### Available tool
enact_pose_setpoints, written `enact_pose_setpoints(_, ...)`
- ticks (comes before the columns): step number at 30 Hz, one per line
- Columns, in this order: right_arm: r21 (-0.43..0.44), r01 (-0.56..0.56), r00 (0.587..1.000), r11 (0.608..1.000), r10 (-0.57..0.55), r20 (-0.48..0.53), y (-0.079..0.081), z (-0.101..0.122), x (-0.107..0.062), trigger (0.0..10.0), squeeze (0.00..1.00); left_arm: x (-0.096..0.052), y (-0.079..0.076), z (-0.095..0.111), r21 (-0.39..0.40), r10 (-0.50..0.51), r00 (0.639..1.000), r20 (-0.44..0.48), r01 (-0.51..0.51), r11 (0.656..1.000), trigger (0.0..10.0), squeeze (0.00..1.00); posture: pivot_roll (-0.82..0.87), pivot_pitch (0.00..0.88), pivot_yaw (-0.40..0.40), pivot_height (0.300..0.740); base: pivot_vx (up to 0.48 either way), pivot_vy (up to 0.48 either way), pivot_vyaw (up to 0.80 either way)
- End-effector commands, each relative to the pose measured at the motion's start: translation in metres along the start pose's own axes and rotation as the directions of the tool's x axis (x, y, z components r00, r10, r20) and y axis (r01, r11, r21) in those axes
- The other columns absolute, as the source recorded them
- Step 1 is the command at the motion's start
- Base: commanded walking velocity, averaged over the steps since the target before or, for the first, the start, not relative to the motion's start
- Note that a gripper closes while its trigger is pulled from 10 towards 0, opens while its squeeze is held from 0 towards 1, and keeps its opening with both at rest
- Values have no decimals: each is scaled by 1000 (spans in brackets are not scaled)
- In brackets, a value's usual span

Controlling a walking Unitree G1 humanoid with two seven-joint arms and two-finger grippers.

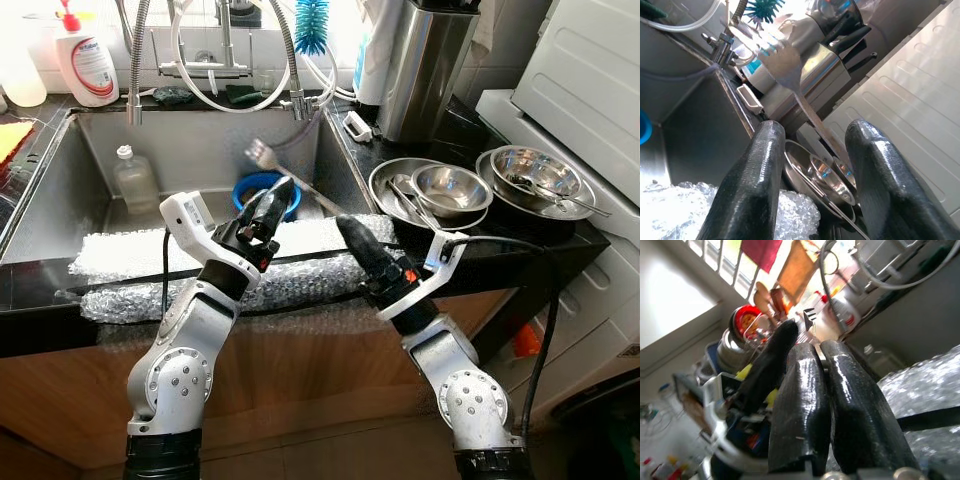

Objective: Kitchen organization

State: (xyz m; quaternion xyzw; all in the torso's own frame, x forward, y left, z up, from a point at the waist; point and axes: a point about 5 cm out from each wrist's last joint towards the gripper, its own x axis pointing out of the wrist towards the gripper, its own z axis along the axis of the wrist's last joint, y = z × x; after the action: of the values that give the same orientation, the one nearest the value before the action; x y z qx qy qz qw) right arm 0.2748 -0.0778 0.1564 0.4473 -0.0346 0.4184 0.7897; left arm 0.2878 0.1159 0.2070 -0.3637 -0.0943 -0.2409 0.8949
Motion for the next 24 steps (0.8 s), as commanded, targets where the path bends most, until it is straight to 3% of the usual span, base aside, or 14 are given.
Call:
enact_pose_setpoints(1, 4, -33, 999, 999, 33, -5, 7, -3, 0, 10000, 0, 1, -6, 0, -4, -23, 1000, -3, 23, 1000, 10000, 0, 34, 0, -82, 740, 0, 0, 0)
enact_pose_setpoints(18, -5, -72, 996, 997, 72, -62, 11, -10, -4, 10000, 0, 3, -2, 5, -27, 24, 998, 59, -23, 999, 10000, 0, 30, 0, -89, 740, 0, 0, 0)
enact_pose_setpoints(19, -4, -73, 995, 997, 73, -62, 11, -10, -4, 10000, 0, 3, -2, 6, -29, 26, 998, 62, -24, 999, 8863, 0, 29, 0, -88, 740, 0, 0, 0)
enact_pose_setpoints(20, -3, -75, 995, 997, 75, -65, 11, -10, -4, 10000, 0, 3, -1, 6, -32, 29, 997, 67, -27, 999, 3137, 0, 29, 0, -89, 740, 0, 0, 0)
enact_pose_setpoints(21, -3, -76, 995, 997, 75, -66, 11, -11, -5, 10000, 0, 3, -1, 6, -33, 30, 997, 68, -28, 999, 3137, 0, 29, 0, -89, 740, 0, 0, 0)
enact_pose_setpoints(22, -3, -77, 995, 997, 76, -67, 11, -11, -5, 10000, 0, 4, -2, 6, -34, 30, 997, 70, -28, 999, 157, 0, 30, 0, -90, 740, 0, 0, 0)
enact_pose_setpoints(24, -3, -80, 994, 997, 79, -70, 12, -11, -5, 10000, 0, 4, -2, 6, -37, 29, 997, 72, -26, 999, 0, 0, 30, 0, -89, 740, 0, 0, 0)
